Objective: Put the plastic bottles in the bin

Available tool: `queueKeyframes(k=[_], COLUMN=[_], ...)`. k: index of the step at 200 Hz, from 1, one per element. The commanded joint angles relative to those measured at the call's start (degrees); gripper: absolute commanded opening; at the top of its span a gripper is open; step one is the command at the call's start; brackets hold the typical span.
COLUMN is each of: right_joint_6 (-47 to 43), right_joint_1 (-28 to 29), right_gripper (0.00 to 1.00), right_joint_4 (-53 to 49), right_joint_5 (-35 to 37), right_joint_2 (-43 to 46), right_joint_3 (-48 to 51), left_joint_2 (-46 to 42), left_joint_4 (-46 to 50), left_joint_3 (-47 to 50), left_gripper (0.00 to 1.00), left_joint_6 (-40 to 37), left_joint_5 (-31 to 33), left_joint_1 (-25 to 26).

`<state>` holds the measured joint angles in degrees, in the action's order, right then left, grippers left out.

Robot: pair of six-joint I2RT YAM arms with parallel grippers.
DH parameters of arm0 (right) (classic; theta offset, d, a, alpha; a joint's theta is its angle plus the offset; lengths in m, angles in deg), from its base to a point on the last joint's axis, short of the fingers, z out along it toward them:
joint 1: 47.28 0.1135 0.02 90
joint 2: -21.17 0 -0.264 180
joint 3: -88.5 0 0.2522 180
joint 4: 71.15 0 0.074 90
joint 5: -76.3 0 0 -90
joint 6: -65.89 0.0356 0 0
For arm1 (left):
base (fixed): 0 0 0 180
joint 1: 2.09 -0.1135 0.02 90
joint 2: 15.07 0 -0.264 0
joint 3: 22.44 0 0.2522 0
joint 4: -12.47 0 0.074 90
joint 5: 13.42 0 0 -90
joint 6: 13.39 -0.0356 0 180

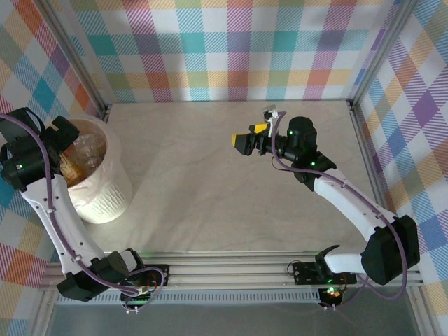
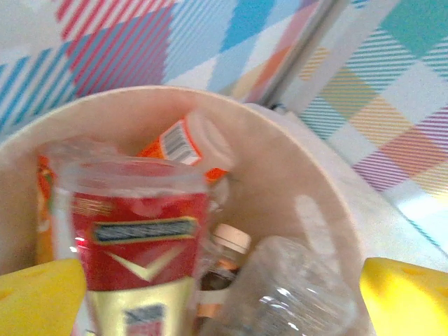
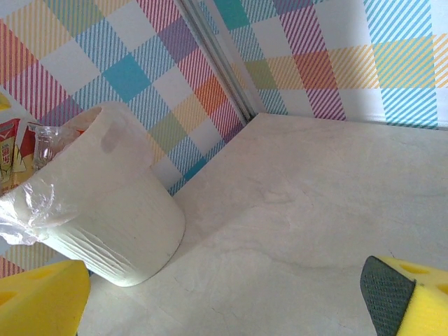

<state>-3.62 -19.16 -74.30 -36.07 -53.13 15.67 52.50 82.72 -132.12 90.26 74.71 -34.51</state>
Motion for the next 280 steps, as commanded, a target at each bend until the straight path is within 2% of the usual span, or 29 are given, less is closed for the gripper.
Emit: queueKeyframes(k=[1,24,52,64,114,136,153,182,190,228,256,265,280], right_joint_6=[-1.09,-1.08,-1.58,-1.76,-2.75,-4.18,-6.22,-12.62,-13.47,-12.93,-12.24,-11.66,-13.59], right_joint_1=[0.27,0.28,0.27,0.27,0.18,0.18,0.18,-0.86,-1.91,-9.21,-14.7,-16.48,-17.99], right_gripper=[1.0,1.0,1.0,1.0,1.0,1.0,1.0,1.0,1.0,1.0,1.0,1.0,1.0], right_joint_4=[0.72,1.08,0.99,1.15,1.9,1.17,-0.62,-4.29,-4.98,-3.65,0.14,-2.21,3.74], right_joint_5=[1.13,2.45,4.77,6.05,13.73,20.64,29.21,44.59,46.62,48.97,45.44,43.02,41.52], right_joint_2=[0.91,1.26,1.88,2.3,4.37,6.29,8.03,9.13,8.92,8.07,4.69,3.88,1.89], right_joint_3=[-0.45,0.18,1.0,1.53,4.6,7.05,9.3,13.22,14.47,22.67,26.14,24.88,26.41], left_joint_2=[-2.62,-4.54,-6.03,-7.19,-13.07,-14.07,-13.24,-9.96,-8.7,-1.08,1.6,2.32,3.55], left_joint_4=[0.74,-1.21,-6.22,-10.45,-23.65,-30.12,-33.96,-37.85,-38.71,-38.41,-42.95,-43.85,-44.98], left_joint_3=[-1.68,-0.95,1.35,3.28,11.08,16.32,20.05,25.08,26.25,29.58,35.77,37.55,40.01], left_gripper=[1.0,1.0,1.0,1.0,1.0,1.0,1.0,1.0,1.0,1.0,1.0,1.0,1.0], left_joint_6=[2.52,4.72,8.42,10.23,14.13,15.77,15.03,10.99,9.97,2.72,-2.95,-4.76,-7.18], left_joint_5=[-8.8,-14.85,-28.08,-31.82,-31.64,-29.77,-27.48,-19.8,-17.2,-5.87,2.36,4.58,6.83], left_joint_1=[0.58,1.13,2.61,4.56,15.0,22.9,30.05,40.74,43.12,50.7,50.97,50.97,50.97])
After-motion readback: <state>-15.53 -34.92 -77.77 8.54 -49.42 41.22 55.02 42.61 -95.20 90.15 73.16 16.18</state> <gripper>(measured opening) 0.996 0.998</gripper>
